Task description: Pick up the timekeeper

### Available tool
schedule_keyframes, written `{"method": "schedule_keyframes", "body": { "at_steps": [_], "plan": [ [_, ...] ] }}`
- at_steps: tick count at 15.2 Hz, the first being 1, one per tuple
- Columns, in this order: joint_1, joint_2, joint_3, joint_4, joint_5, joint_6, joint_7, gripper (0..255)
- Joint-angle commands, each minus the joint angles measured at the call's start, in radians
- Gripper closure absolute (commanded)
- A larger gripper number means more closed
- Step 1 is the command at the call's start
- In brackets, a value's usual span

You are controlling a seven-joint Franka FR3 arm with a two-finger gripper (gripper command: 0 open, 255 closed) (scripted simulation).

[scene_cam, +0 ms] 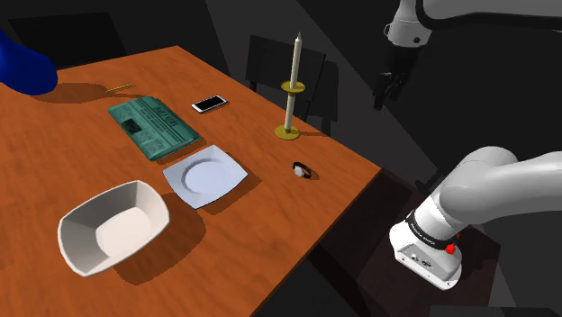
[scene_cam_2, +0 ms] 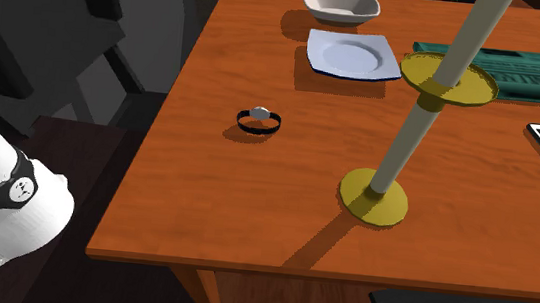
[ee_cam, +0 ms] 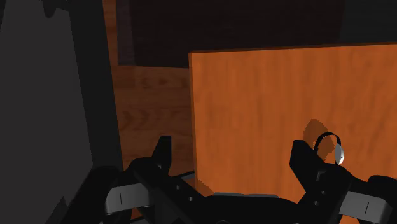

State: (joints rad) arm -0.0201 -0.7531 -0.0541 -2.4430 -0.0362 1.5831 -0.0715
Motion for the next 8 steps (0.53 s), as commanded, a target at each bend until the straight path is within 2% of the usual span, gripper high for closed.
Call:
{"method": "schedule_keyframes", "body": {
  "at_steps": [1,8],
  "plan": [
    [0.000,0.000,0.000,0.000,0.000,0.000,0.000,0],
    [0.067,0.079,0.087,-0.095,0.101,0.204,0.087,0]
  ]
}}
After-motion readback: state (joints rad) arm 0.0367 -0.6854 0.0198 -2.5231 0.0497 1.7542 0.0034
